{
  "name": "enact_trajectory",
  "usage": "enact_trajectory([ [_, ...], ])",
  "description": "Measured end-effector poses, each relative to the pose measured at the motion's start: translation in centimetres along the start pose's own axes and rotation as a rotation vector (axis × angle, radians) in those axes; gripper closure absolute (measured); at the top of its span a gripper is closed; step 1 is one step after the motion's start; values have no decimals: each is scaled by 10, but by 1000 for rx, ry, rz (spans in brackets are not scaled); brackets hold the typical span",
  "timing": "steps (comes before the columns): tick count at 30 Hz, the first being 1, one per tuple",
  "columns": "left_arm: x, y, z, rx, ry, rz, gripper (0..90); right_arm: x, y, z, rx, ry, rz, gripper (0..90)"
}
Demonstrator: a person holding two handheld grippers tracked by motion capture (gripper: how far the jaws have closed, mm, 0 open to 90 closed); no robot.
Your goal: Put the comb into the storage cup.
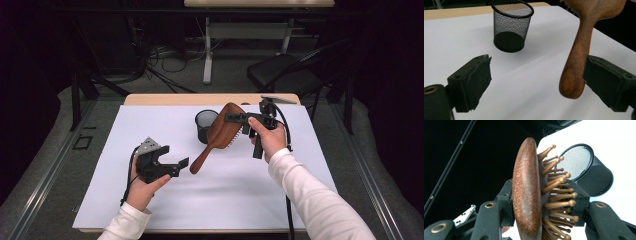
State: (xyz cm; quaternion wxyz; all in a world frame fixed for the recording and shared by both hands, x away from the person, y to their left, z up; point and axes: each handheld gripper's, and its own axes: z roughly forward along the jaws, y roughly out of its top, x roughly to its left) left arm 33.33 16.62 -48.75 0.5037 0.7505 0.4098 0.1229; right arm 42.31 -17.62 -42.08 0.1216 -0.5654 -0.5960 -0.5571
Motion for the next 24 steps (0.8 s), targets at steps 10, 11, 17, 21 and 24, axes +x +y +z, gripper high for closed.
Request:
enact_trajectory([
  [10, 5, 1, -2, -32, -5, -45, 5, 3, 9, -7, -23, -9, -11, 495],
  [11, 6, 1, -2, -32, -5, -46, 5, 4, 9, -7, -24, -11, -8, 495],
  [17, 9, 0, -4, -41, -1, -69, 5, 3, 13, -9, -26, -22, -14, 494],
  [21, 12, -1, -6, -52, 6, -67, 5, 4, 17, -12, -37, -28, -14, 494],
  [24, 13, -1, -7, -56, 6, -69, 5, 5, 19, -13, -45, -32, -18, 494],
])
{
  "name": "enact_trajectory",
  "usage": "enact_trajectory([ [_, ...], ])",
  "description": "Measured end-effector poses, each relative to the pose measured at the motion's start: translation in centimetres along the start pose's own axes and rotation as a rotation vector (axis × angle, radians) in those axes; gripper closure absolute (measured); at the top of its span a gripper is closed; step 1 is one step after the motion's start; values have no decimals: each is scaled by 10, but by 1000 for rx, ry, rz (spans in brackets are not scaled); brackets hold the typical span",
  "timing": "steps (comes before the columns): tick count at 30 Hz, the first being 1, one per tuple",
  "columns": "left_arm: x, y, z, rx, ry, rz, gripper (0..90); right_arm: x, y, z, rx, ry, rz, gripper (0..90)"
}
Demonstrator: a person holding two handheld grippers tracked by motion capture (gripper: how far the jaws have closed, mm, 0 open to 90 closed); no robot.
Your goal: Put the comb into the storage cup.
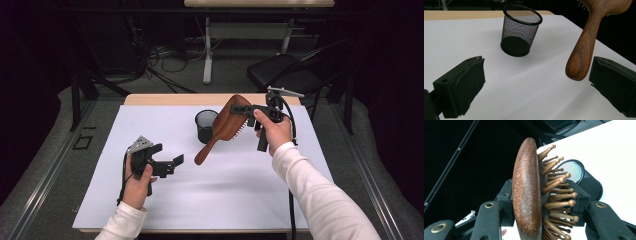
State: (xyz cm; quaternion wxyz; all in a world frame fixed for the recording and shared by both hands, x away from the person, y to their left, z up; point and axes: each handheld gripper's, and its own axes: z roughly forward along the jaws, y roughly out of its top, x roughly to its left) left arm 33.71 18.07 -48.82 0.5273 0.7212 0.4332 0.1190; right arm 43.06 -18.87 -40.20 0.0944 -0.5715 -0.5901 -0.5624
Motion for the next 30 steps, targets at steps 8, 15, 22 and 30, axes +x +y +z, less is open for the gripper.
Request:
enact_trajectory([
  [8, 2, 0, 0, 19, 21, 11, 5, 0, 8, -3, -22, -18, 2, 494],
  [15, 2, 0, 0, 23, 15, 13, 5, 2, 17, -6, -53, -41, -1, 493],
  [22, 1, 1, -1, 20, 14, 11, 5, 4, 28, -10, -79, -61, -6, 493],
  [30, 1, 1, 0, 21, 9, 14, 5, 4, 39, -14, -125, -82, 1, 492],
])
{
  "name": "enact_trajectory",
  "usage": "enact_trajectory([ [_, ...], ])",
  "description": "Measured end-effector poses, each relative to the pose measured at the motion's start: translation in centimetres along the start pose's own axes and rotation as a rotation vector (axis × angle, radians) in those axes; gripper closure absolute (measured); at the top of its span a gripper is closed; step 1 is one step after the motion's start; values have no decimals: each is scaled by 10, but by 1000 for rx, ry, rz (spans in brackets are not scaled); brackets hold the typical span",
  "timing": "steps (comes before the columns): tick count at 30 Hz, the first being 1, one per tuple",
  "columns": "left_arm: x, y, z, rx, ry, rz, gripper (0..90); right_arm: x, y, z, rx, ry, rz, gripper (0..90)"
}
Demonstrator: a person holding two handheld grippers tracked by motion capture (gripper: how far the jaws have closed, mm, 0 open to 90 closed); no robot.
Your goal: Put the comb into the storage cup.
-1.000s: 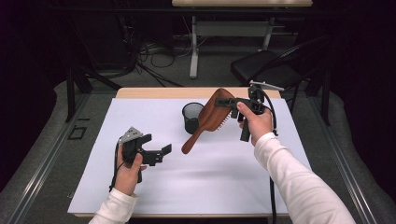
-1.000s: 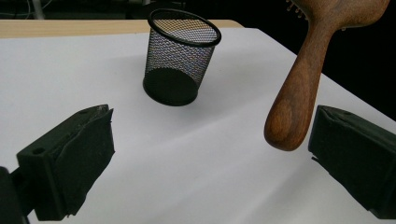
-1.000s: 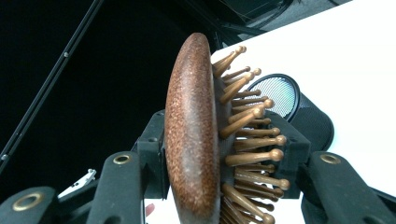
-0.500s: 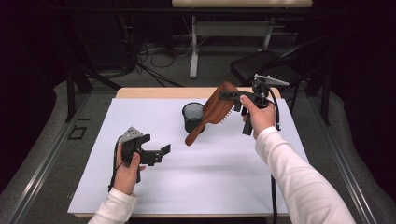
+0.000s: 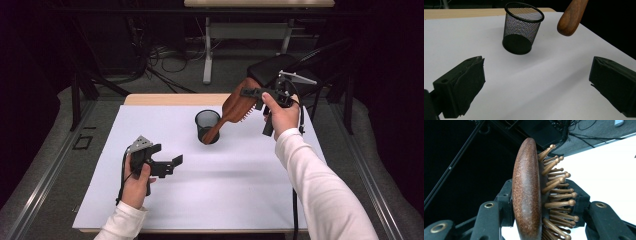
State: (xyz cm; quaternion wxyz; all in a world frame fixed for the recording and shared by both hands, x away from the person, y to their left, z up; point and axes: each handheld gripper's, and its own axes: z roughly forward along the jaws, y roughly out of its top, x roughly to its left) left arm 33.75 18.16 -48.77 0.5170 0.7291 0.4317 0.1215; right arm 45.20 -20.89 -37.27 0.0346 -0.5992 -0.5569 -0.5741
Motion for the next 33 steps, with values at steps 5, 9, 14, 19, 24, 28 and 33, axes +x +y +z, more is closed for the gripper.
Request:
enact_trajectory([
  [5, 0, 0, 0, 4, -2, 3, 5, 0, 6, 0, -30, -12, 11, 492],
  [9, -1, 0, 0, 5, -2, 5, 5, 1, 12, -1, -54, -28, 9, 492],
  [14, -1, 0, 1, 6, -6, 5, 5, 2, 18, 0, -102, -40, 19, 491],
  [19, -1, 0, 0, 9, -9, 8, 5, 2, 21, 2, -130, -64, 17, 490],
  [24, -1, 0, 1, 9, -11, 9, 5, 2, 23, 5, -165, -77, 26, 490],
  [28, -1, -1, 1, 8, -12, 2, 5, 2, 24, 8, -184, -99, 21, 490],
  [33, -1, -1, 1, 8, -11, 2, 5, 1, 23, 11, -199, -108, 20, 490],
])
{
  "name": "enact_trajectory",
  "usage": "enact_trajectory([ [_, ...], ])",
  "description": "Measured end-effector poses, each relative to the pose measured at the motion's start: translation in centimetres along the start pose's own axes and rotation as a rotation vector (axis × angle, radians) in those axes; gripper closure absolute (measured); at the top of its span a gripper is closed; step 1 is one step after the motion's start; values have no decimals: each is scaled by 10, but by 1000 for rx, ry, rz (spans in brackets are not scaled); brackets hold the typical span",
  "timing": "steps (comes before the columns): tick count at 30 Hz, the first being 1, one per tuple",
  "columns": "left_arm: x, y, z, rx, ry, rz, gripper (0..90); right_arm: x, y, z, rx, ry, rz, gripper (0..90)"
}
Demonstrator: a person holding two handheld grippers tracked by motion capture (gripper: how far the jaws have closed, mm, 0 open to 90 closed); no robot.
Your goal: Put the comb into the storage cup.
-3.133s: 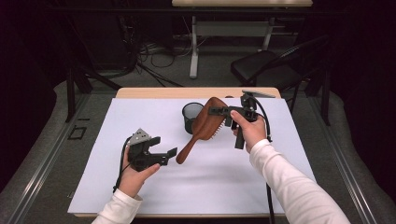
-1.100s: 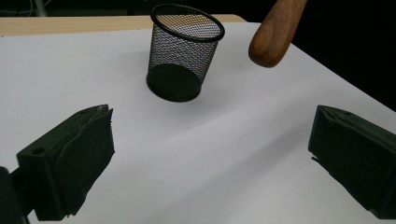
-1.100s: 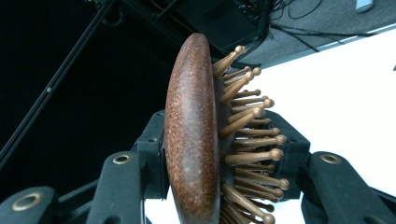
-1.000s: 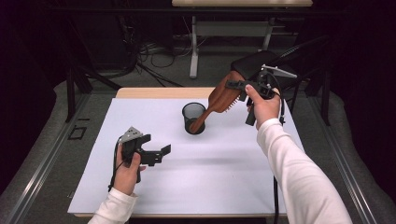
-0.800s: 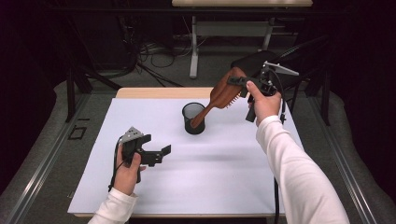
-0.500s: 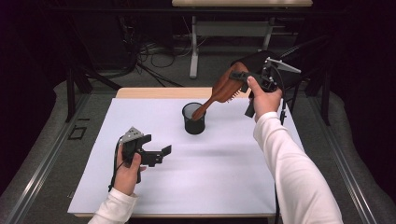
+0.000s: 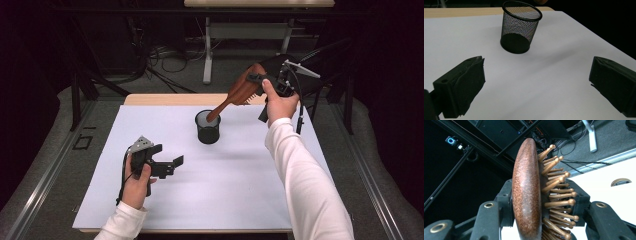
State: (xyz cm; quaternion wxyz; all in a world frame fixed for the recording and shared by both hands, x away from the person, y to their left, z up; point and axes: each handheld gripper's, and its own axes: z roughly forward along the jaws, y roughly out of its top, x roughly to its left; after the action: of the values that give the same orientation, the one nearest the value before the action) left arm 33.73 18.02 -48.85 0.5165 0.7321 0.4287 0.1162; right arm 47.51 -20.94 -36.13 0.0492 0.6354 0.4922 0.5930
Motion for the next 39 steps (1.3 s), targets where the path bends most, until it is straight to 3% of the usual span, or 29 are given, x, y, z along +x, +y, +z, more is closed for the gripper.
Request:
enact_trajectory([
  [9, 0, 0, 1, 2, -1, -2, 5, 0, -2, 5, -22, -19, -5, 490],
  [39, 1, -1, 0, 2, -3, -6, 5, 4, -24, 41, 19, -60, -71, 490],
])
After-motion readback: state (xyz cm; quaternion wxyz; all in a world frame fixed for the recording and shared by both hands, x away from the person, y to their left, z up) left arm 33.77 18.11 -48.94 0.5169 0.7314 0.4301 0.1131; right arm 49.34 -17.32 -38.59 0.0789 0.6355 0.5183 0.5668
